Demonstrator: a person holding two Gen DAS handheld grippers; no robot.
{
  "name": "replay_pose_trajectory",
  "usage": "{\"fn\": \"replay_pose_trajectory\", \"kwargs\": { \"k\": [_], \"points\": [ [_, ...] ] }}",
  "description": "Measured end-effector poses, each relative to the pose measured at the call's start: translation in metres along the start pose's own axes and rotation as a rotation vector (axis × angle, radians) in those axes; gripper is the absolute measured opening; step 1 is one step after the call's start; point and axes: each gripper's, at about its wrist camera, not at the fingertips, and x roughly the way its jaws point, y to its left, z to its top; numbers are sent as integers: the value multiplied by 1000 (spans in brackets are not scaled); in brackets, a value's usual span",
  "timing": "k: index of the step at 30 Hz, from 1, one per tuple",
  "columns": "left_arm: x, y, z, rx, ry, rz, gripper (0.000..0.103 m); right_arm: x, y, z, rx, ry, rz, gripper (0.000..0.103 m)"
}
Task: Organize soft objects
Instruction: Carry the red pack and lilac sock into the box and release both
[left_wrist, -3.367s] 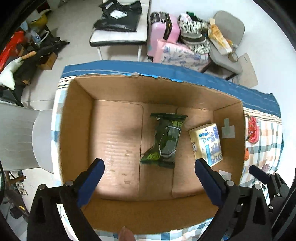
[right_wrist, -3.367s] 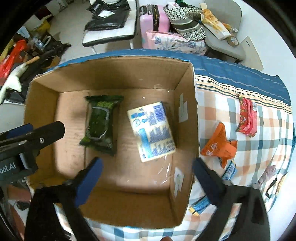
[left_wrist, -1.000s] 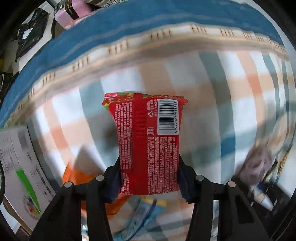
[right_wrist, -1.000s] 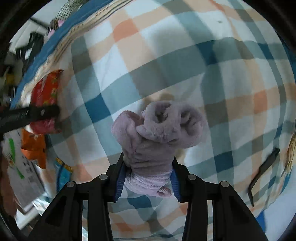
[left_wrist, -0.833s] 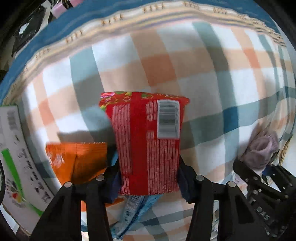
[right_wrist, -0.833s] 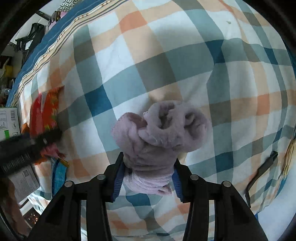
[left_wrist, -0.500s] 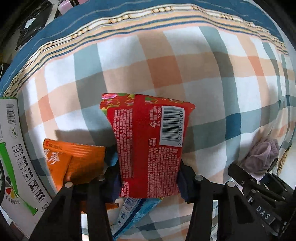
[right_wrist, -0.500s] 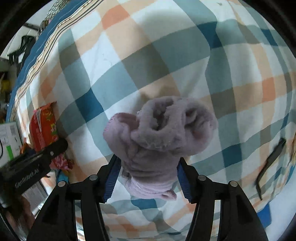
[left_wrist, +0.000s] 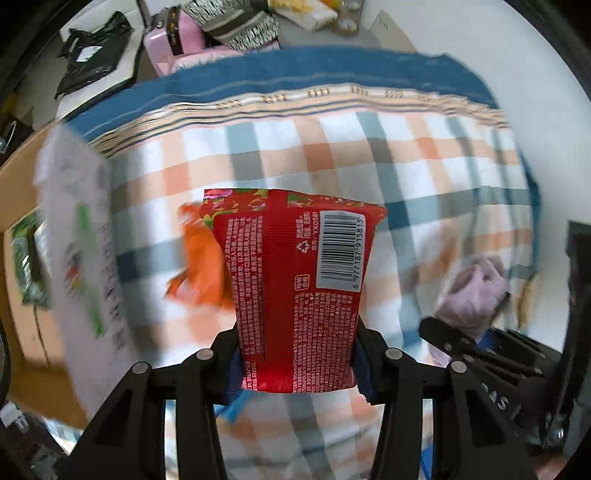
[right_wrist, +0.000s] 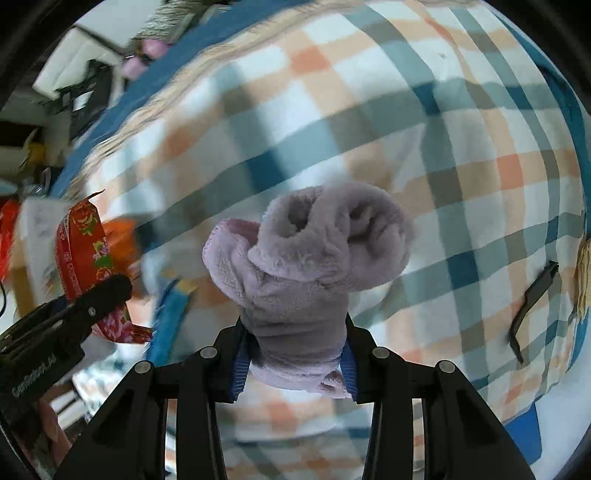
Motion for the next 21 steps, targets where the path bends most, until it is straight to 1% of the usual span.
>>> {"fn": "replay_pose_trajectory", "kwargs": {
  "k": [2, 3, 5, 6, 8, 9, 11, 14, 15, 17, 20, 21],
  "points": [
    [-28, 16, -22, -23, -33, -14, 44, -14, 19, -11, -42, -15, 21, 43],
    [-46, 24, -20, -31, -42, -19, 44, -23, 30, -19, -67, -23, 35, 43],
    [-72, 46, -41, -45, -75, -11, 44, -39, 60, -30, -114, -37, 59, 43],
    [-86, 53, -30, -46, -84, -6, 44, -48, 76, -36, -135, -42, 73, 43],
    [-111, 78, -46, -60, -114, 17, 44, -57, 114, -53, -186, -58, 99, 43],
    [-124, 85, -42, -65, -120, 24, 44, -59, 129, -60, -209, -65, 112, 43],
    [-145, 114, -50, -85, -142, 46, 44, -73, 173, -78, -258, -83, 125, 43],
    [-164, 155, -64, -123, -172, 90, 44, -86, 232, -100, -323, -94, 143, 43],
    [-165, 167, -66, -134, -174, 96, 44, -87, 250, -106, -344, -96, 143, 43],
    [-172, 194, -70, -161, -183, 107, 44, -82, 288, -106, -367, -96, 137, 43],
    [-178, 225, -71, -180, -187, 117, 44, -80, 337, -116, -389, -86, 127, 43],
    [-178, 236, -68, -181, -186, 128, 44, -79, 347, -117, -395, -85, 120, 43]
  ]
}}
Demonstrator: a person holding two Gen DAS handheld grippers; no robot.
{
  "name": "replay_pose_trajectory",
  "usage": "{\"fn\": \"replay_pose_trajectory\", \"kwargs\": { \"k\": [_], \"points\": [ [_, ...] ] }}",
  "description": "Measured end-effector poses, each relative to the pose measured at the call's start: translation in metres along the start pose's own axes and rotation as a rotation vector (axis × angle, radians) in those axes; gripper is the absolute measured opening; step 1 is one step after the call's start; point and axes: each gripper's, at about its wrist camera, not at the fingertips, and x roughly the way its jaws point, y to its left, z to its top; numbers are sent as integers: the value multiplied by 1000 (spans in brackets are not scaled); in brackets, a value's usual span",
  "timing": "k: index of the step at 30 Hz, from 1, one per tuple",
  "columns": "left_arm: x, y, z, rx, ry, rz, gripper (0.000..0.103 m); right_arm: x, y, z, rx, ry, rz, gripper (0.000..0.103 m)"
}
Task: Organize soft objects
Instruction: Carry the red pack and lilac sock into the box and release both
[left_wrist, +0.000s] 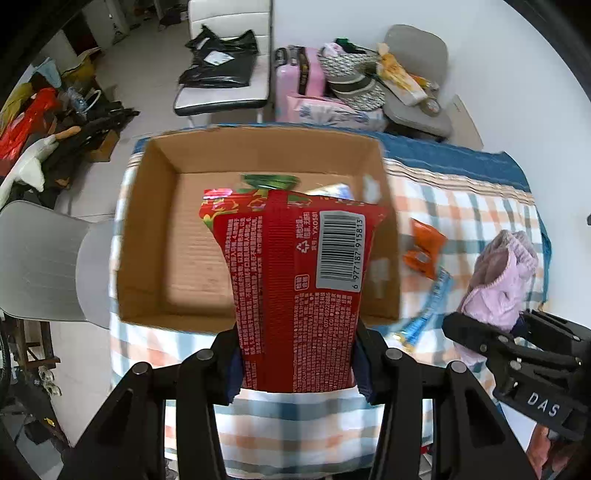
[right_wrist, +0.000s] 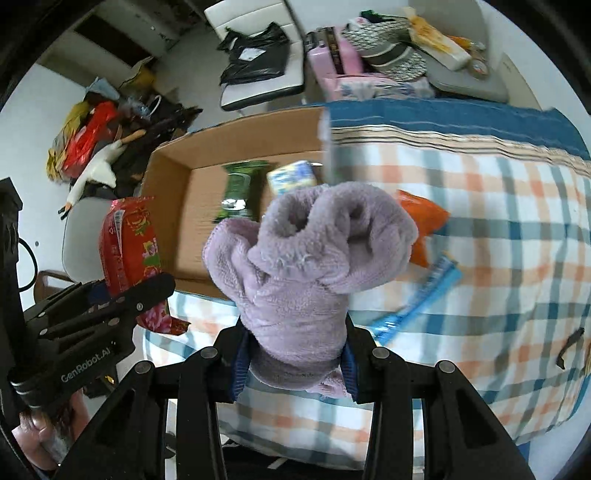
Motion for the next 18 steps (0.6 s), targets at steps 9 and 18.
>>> {"fn": "replay_pose_trajectory", "kwargs": {
  "k": [9, 18],
  "points": [
    [27, 65, 54, 4, 86, 7, 44, 27, 58, 35, 13, 60, -85, 43],
    [70, 86, 89, 7, 164, 14, 45, 74, 59, 59, 72, 136, -140, 43]
  ]
}}
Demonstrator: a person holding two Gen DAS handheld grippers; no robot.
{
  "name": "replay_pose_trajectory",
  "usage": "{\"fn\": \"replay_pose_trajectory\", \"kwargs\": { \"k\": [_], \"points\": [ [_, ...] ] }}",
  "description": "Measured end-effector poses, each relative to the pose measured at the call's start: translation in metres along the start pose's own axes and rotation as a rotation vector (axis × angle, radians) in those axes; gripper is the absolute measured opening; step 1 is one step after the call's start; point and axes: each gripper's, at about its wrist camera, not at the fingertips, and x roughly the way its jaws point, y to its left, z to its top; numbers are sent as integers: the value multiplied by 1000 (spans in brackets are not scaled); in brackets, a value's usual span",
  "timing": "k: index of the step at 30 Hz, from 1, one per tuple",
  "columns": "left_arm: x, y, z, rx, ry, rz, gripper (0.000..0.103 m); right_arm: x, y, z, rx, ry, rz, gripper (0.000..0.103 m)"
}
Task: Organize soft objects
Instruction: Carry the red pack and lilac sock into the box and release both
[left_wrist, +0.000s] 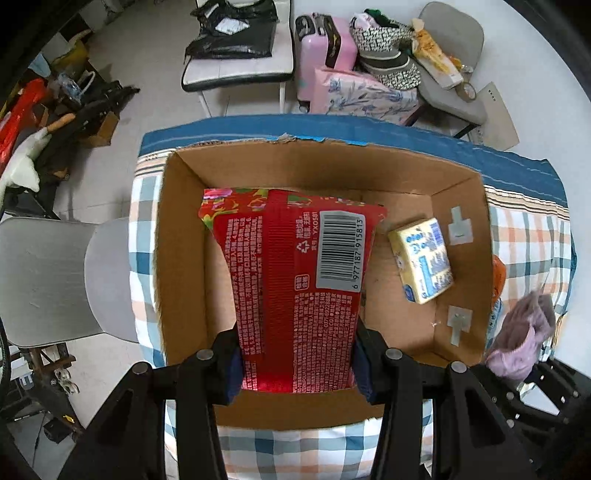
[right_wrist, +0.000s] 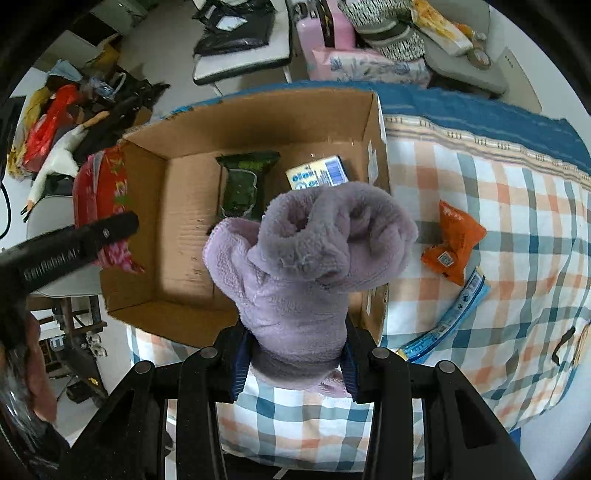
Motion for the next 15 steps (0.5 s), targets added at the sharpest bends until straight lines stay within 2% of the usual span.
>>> {"fn": "replay_pose_trajectory", "kwargs": {
  "k": [15],
  "points": [
    [58, 7, 36, 28, 109, 15, 46, 52, -3, 15, 25, 80, -50, 44]
  ]
}}
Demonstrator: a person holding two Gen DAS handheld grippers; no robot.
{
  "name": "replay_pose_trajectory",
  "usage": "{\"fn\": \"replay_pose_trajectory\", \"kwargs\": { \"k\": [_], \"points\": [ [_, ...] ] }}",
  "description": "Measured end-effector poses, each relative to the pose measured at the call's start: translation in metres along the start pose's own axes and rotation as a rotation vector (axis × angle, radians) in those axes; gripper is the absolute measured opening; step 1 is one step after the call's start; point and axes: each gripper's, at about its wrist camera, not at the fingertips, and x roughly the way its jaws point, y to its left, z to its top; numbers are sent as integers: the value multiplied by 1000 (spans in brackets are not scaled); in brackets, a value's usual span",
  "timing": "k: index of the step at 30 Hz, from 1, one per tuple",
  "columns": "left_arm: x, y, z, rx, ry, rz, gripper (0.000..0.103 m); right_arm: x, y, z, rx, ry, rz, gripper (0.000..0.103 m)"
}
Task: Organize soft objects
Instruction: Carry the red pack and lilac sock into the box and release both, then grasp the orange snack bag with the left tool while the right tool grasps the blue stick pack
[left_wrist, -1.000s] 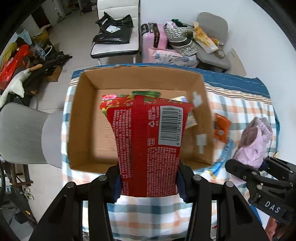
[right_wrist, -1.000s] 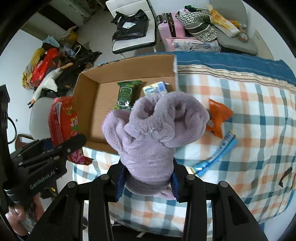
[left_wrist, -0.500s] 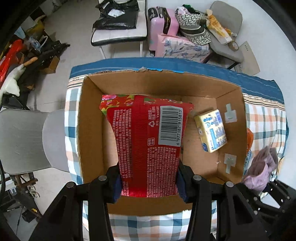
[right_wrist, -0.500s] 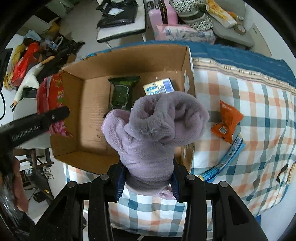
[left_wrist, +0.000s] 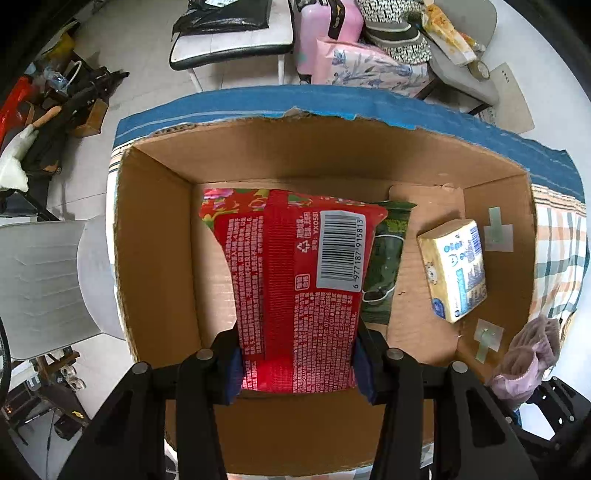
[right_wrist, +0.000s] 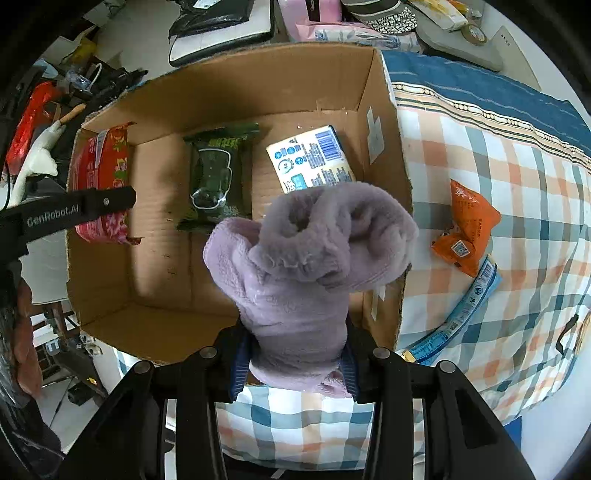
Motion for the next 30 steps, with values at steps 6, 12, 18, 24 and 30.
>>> {"fn": "replay_pose_trajectory", "kwargs": {
  "k": [6, 12, 18, 24, 30],
  "points": [
    [7, 8, 4, -36, 31, -1, 46, 9, -3, 2, 13, 33, 4, 65],
    [-5, 8, -1, -38, 4, -3, 48, 4, 0, 0, 5, 23, 2, 77],
    [-29, 8, -22, -37, -60, -5, 50, -5, 7, -4, -18, 13, -9, 85],
    [-53, 11, -55, -49, -143, -6, 52, -20, 12, -15, -29, -38, -25, 94],
    [-75, 16, -92, -72, -239, 16, 67, -41, 18, -32, -44, -115, -37, 101]
  ]
}}
